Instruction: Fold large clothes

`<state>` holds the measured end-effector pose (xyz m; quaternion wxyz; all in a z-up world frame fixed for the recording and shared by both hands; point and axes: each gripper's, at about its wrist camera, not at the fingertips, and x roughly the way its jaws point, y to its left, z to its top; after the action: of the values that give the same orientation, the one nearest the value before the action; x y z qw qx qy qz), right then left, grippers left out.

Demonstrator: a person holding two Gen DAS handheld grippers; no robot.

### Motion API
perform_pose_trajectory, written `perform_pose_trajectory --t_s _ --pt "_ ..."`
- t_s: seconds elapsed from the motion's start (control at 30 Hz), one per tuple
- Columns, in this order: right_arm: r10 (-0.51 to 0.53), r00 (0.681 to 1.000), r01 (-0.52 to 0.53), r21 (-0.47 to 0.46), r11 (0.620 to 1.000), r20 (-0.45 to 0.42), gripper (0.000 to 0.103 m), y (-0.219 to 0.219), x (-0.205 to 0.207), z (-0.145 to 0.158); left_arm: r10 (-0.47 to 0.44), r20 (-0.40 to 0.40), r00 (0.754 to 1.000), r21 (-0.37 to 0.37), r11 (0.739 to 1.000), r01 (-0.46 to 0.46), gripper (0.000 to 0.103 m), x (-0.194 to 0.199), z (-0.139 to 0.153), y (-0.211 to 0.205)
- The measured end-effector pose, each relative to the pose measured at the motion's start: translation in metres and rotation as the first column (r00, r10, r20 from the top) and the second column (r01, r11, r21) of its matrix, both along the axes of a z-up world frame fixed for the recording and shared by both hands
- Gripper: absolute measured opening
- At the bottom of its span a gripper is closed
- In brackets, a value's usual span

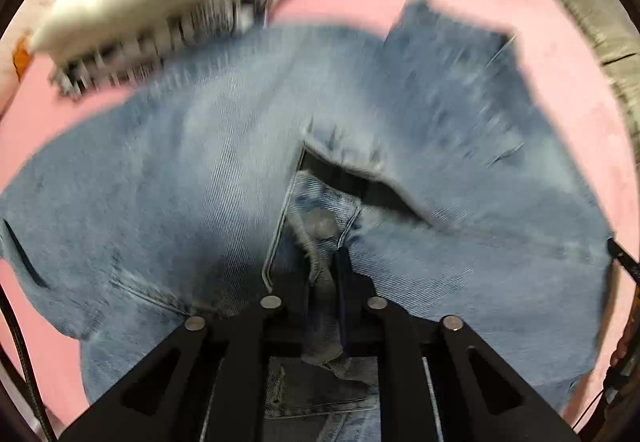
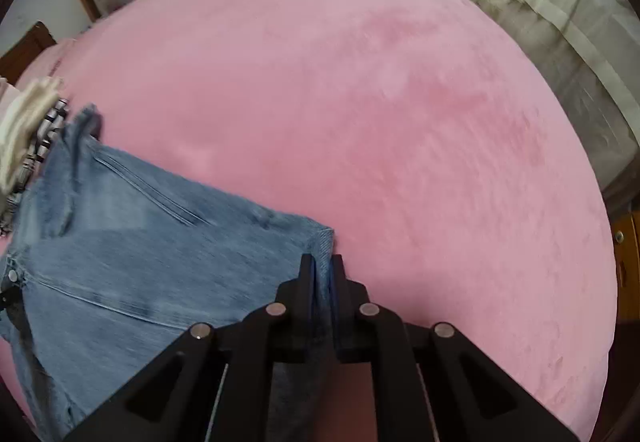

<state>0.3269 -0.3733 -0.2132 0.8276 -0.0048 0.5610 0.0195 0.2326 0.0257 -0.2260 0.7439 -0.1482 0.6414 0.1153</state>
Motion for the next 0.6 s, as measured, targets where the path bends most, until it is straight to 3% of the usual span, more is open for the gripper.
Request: perform_pose_trajectory --t_s 0.07,0.17,0.23,0.4,0.6 --pt "-0.017 1.000 0.017 0.003 1.000 -0.008 0.020 -0.001 0.000 0.004 0.018 -0.009 1.000 -0.027 0.999 -0.018 0.018 0.002 -0.004 0.003" --pt "-0.036 0.999 0.036 0.002 0.999 0.011 0.039 -0.001 -0.008 0.020 0.031 -0.011 0.999 -0.063 0.998 -0.032 0.040 0.000 0.011 0.012" --pt "-0.030 0.999 0.029 0.024 0.999 0.037 0.039 -0.001 -0.018 0.032 0.048 0.018 0.999 -0.094 0.995 -0.046 0.042 -0.002 0.025 0.020" --pt "0.013 0.999 -0.018 0.128 0.992 0.041 0.039 0.006 -0.053 0.047 0.093 0.078 0.993 -0.252 0.965 -0.071 0.042 0.005 0.047 0.042" --pt "0.041 0.999 -0.033 0.210 0.977 -0.033 0.039 0.018 -0.086 0.040 0.116 0.036 0.993 -0.329 0.939 -0.098 0.042 0.040 0.031 0.048"
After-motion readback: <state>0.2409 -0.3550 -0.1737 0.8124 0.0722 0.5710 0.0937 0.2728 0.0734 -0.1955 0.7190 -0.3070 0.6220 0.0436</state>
